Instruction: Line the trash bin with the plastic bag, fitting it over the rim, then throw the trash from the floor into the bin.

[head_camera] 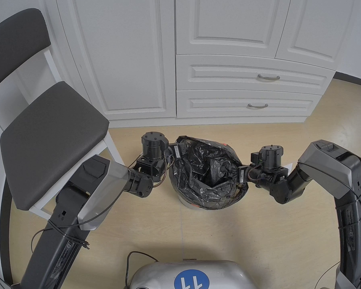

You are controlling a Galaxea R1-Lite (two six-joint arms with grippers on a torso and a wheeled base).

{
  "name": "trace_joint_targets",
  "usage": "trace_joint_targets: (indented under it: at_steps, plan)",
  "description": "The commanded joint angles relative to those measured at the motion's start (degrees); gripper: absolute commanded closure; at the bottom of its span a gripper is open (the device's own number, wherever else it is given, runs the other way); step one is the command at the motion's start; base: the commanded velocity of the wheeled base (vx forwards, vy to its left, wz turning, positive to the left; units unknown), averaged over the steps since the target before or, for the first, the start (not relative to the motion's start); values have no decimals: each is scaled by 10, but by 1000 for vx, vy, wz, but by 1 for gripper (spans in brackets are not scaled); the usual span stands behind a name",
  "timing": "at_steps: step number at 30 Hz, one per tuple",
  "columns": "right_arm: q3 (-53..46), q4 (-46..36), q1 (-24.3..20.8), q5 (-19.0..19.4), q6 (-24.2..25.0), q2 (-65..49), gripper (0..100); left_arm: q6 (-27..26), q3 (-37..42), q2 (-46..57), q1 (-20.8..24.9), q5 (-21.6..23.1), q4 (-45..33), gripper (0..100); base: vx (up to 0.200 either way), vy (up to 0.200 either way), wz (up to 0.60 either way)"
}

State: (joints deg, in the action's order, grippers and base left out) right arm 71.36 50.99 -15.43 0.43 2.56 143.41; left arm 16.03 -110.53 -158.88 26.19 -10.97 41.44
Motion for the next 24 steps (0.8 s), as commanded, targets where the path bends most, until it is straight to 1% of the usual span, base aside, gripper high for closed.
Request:
trace_joint_targets:
  at_steps: [1,4,7,10,13,16,20,24]
  plan:
    - [3,5,-4,3,2,-37,100,1,20,22,-5,0,14,0,0,0,0]
    - [30,8,-3,0,15,-25,100,1,18,20,-8,0,22,0,0,0,0]
    - [71,11,-7,-21,32,-5,100,1,15,16,-12,-1,26,0,0,0,0]
    - [123,10,-7,-43,34,28,100,2,15,10,-15,-1,34,0,0,0,0]
    - [168,10,-6,-46,36,59,100,1,5,-6,-18,-1,46,0,0,0,0]
    - [219,3,-3,-47,37,93,100,-2,-41,-35,-23,-2,37,0,0,0,0]
    - [275,-1,-2,-47,37,132,100,-3,-41,-40,-35,6,17,0,0,0,0]
    - [304,-2,0,-47,37,153,100,-3,-41,-47,-43,6,24,0,0,0,0]
